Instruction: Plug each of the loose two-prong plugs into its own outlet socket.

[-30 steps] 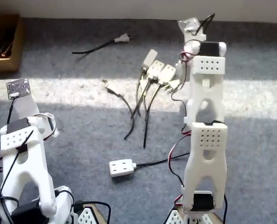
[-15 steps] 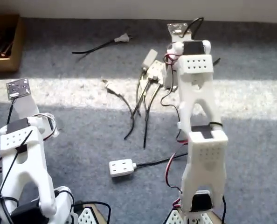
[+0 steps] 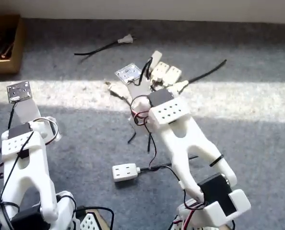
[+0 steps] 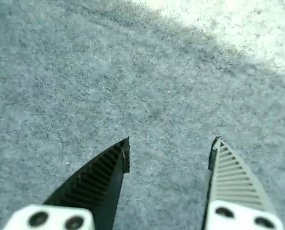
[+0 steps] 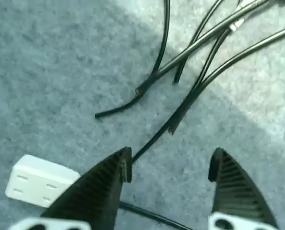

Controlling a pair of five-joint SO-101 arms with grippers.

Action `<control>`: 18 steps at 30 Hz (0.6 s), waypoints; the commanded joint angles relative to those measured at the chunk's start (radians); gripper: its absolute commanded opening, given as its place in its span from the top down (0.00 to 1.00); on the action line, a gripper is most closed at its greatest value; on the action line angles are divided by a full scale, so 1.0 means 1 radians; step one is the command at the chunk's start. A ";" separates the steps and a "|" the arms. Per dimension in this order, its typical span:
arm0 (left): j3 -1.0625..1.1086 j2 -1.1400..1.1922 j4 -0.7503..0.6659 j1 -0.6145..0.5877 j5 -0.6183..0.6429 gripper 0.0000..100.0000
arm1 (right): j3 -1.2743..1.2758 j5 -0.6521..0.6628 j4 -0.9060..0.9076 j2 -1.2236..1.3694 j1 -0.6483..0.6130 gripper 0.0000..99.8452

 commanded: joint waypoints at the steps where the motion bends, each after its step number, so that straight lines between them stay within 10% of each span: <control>1: -0.005 -0.008 -0.011 -0.002 0.008 0.72 | 0.004 0.014 -0.154 -0.007 -0.012 0.63; 18: -0.004 -0.008 -0.011 0.021 0.008 0.72 | -0.062 0.158 -0.555 0.496 -0.104 0.58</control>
